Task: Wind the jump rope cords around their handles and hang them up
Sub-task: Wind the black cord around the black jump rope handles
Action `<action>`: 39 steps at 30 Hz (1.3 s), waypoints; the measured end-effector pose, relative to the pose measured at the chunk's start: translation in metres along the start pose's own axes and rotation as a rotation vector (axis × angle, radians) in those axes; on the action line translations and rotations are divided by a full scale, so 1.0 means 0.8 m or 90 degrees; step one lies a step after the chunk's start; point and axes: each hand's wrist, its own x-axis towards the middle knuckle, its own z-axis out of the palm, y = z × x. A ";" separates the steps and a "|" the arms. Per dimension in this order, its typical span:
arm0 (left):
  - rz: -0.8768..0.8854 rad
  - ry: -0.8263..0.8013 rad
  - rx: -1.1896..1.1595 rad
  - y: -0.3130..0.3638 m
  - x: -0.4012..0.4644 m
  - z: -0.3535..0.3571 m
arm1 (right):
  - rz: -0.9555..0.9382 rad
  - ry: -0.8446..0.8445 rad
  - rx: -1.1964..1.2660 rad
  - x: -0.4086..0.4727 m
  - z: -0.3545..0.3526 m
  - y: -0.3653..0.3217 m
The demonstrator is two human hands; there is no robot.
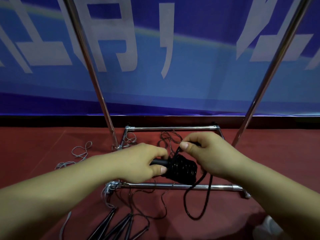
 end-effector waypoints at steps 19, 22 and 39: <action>0.018 -0.088 0.150 0.020 -0.011 0.009 | -0.171 0.030 -0.261 0.003 -0.013 0.022; 0.033 -0.093 0.128 0.024 -0.012 0.007 | -0.165 0.065 -0.211 0.006 -0.012 0.021; 0.181 -0.132 -0.282 0.037 -0.025 -0.004 | -0.060 -0.011 0.086 0.021 -0.011 0.042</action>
